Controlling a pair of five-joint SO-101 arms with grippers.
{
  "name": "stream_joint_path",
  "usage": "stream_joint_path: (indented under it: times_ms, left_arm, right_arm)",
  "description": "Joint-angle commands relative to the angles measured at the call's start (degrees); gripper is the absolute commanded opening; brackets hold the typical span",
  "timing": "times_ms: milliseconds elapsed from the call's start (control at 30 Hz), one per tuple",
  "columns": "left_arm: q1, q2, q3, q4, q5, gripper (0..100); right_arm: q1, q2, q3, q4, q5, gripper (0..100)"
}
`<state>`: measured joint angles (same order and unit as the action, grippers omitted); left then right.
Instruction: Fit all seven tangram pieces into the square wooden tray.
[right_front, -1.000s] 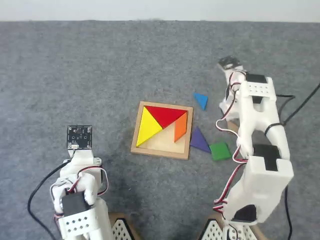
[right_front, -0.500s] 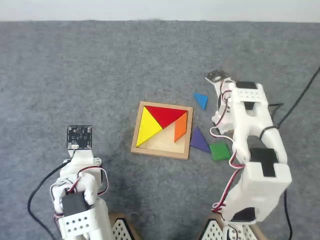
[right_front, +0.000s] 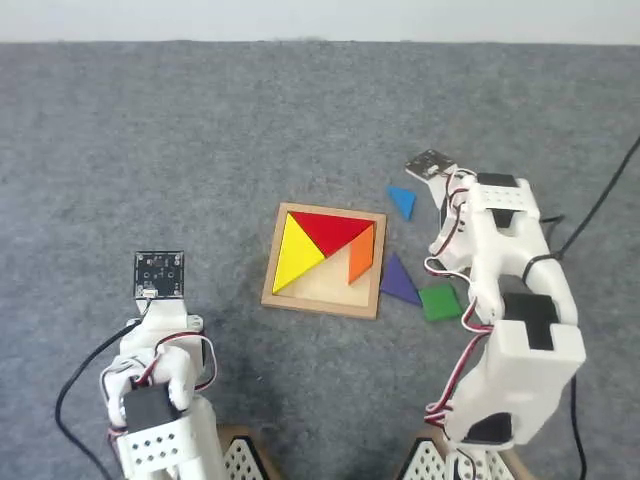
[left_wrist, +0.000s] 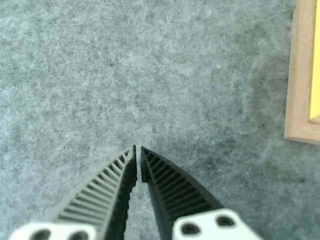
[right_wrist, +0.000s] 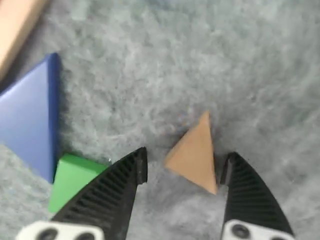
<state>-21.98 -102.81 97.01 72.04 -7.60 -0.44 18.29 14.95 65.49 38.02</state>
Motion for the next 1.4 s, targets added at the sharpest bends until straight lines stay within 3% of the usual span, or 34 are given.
stream_joint_path:
  times_ms: [0,200,400,600,833,1067,1367]
  left_arm:
    - [-0.18,-1.05,-0.48,0.26,-0.53,2]
    - [-0.18,-1.05,-0.48,0.26,-0.53,2]
    - [-0.18,-1.05,-0.48,0.26,-0.53,2]
    - [-0.18,-1.05,-0.48,0.26,-0.53,2]
    - [-0.18,-1.05,-0.48,0.26,-0.53,2]
    - [-0.18,-1.05,-0.48,0.26,-0.53,2]
    - [-0.18,-1.05,-0.48,0.26,-0.53,2]
  right_arm:
    - [0.31,1.01,-1.41,-1.98,0.79,24.5]
    - [0.57,1.19,-1.41,-1.71,0.62,23.8]
    - [0.57,1.01,-1.41,-1.45,0.62,8.4]
    - [0.22,0.84,-1.49,-1.36,0.44,7.5]
    - [-0.40,-2.15,-7.47,5.05,-8.97,7.2]
    - [-9.89,-9.01,-12.48,13.58,-21.54,7.2]
    - [-25.98,-13.14,-12.84,10.95,-34.90,7.2]
